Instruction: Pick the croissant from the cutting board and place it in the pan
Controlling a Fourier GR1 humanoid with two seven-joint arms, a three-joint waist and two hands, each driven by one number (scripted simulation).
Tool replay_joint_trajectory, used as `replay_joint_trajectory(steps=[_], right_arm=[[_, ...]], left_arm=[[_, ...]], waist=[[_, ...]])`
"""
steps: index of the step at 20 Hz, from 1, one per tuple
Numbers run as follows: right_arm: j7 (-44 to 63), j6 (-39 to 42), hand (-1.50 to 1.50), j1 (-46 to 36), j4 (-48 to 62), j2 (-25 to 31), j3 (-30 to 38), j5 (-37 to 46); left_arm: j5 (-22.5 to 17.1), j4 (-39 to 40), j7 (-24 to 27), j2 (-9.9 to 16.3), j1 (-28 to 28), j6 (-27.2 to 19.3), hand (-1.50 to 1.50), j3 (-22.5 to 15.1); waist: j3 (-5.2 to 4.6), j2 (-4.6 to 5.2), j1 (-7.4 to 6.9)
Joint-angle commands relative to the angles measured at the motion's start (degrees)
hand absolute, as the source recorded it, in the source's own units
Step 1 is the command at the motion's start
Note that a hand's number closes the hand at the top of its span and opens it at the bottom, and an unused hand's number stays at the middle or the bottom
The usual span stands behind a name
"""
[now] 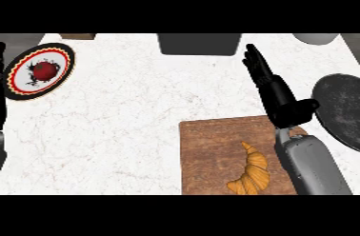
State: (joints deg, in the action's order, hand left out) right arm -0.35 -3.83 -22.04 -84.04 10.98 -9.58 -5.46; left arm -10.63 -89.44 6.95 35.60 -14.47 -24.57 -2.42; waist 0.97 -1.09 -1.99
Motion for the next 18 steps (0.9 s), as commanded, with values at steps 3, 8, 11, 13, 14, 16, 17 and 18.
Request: replay_joint_trajectory(steps=[3, 8, 11, 13, 14, 16, 17, 18], right_arm=[[4.65, -0.66, 1.50, -3.09, -0.32, 3.69, -5.25, 9.18], [5.81, -2.93, 1.50, -7.53, 1.97, 18.71, -10.34, 30.67], [3.47, -13.31, -1.50, 0.03, -2.05, 13.46, -12.35, 35.62], [3.02, -15.87, -1.50, 3.33, -8.33, 13.97, -12.86, 37.84], [7.51, -14.13, -1.50, 2.46, -12.56, 14.02, -15.13, 40.68], [14.79, -8.97, -1.50, 3.11, -13.34, 13.20, -20.24, 44.93], [16.93, -4.20, -1.50, 6.08, -14.05, 16.19, -23.52, 45.71], [21.15, 1.49, -1.50, 1.60, -12.12, 17.89, -22.76, 45.71]], left_arm=[[-7.33, -0.04, -5.58, -5.14, 4.24, 8.04, 0.00, -5.40], [-13.03, 1.93, -11.14, -13.35, 8.16, 12.45, 0.00, -14.00], [-15.71, 1.62, -13.27, -15.75, 8.89, 14.52, 0.00, -15.86], [-16.39, 0.09, -13.03, -15.43, 12.26, 15.88, 0.00, -16.42], [-15.37, 1.29, -12.96, -16.11, 9.73, 15.25, 0.00, -16.15], [-15.94, -0.42, -14.41, -16.09, 11.17, 15.93, 0.00, -16.67], [-16.51, 0.97, -15.38, -16.51, 9.46, 14.97, 0.00, -15.99], [-16.58, 1.61, -14.32, -16.26, 9.48, 16.11, 0.00, -15.85]], waist=[[-1.19, 0.93, 1.70], [-2.25, 0.91, 4.75], [-1.05, 0.77, 4.11], [-1.02, 0.51, 3.41], [-1.05, 0.61, 3.38], [-1.06, 0.73, 2.49], [-1.18, 0.45, 3.79], [-1.28, 0.62, 3.01]])
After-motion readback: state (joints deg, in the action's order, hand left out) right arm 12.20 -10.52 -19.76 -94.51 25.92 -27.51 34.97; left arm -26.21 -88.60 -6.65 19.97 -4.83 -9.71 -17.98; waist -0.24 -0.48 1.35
